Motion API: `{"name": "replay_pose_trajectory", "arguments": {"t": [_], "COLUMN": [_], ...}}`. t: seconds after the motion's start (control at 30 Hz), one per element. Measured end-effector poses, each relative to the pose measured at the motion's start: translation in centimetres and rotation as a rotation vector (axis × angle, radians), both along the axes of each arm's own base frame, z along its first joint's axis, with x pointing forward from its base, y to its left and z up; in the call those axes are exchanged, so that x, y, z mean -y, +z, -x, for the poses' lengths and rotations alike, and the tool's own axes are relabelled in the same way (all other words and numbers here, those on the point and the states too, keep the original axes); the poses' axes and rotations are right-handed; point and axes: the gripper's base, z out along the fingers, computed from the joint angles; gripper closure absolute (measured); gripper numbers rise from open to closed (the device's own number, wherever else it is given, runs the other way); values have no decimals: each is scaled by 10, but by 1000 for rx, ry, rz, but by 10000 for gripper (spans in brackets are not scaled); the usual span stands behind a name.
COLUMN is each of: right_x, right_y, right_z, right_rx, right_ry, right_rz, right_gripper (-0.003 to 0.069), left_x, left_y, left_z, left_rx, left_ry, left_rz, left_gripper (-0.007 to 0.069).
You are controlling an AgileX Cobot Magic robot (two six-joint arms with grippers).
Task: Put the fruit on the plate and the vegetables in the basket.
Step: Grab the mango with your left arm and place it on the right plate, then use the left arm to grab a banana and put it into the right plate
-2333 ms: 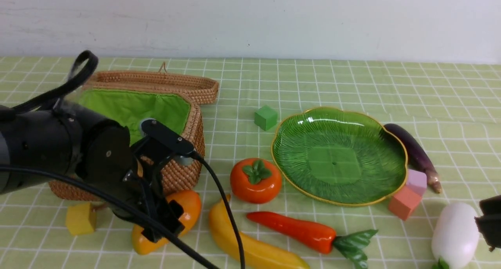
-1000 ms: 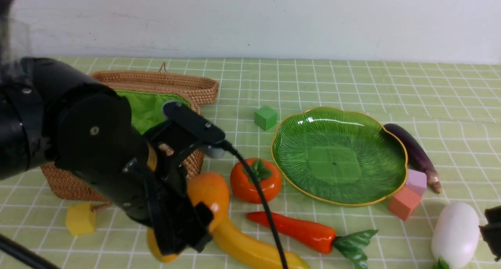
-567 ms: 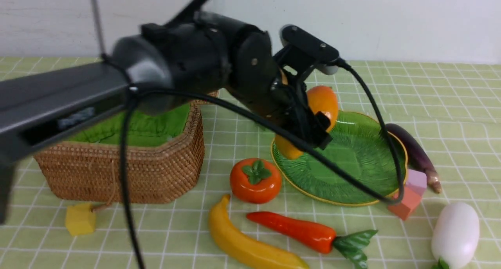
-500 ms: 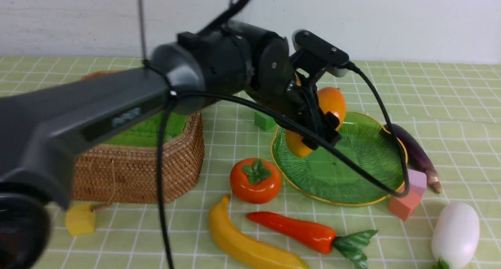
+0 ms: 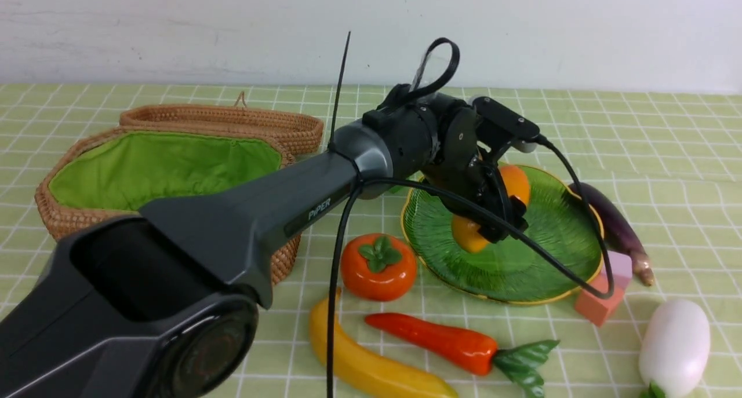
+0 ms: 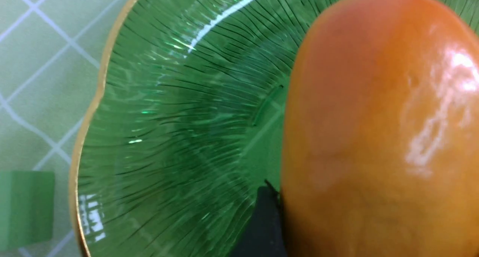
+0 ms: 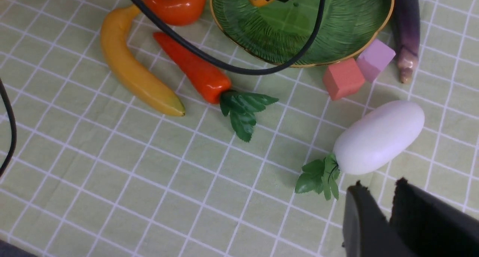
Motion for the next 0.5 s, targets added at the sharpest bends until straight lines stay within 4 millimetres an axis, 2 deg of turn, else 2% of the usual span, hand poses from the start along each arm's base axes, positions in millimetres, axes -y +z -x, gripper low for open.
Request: {"name": "replay_pose_trajectory", "arguments": {"t": [0.13, 0.23, 0.27, 0.3, 0.33, 0.43, 0.5], "right_x": [0, 0, 0, 0, 0, 1, 1], "right_y": [0, 0, 0, 0, 0, 1, 1], "right_z": [1, 1, 1, 1, 1, 3, 3], "right_rx": [3, 3, 3, 4, 6, 13, 16], "right_ry": [0, 0, 0, 1, 2, 8, 17], "right_rz": [-1, -1, -1, 0, 0, 5, 11], "right_gripper": [526, 524, 524, 523, 522, 522, 521], "left_x": [-2, -6, -6, -9, -15, -33, -47], "left_y": [5, 24, 24, 34, 55, 100, 128], "left_z": [4, 11, 11, 15, 23, 46, 63], "left_rx": [-34, -49, -49, -56, -72, -136, -169], "left_ry": [-1, -5, -5, -6, -2, 27, 48], "left_rz": [-3, -7, -7, -10, -11, -20, -24], "left_gripper": [-44, -31, -29, -15, 17, 150, 273]}}
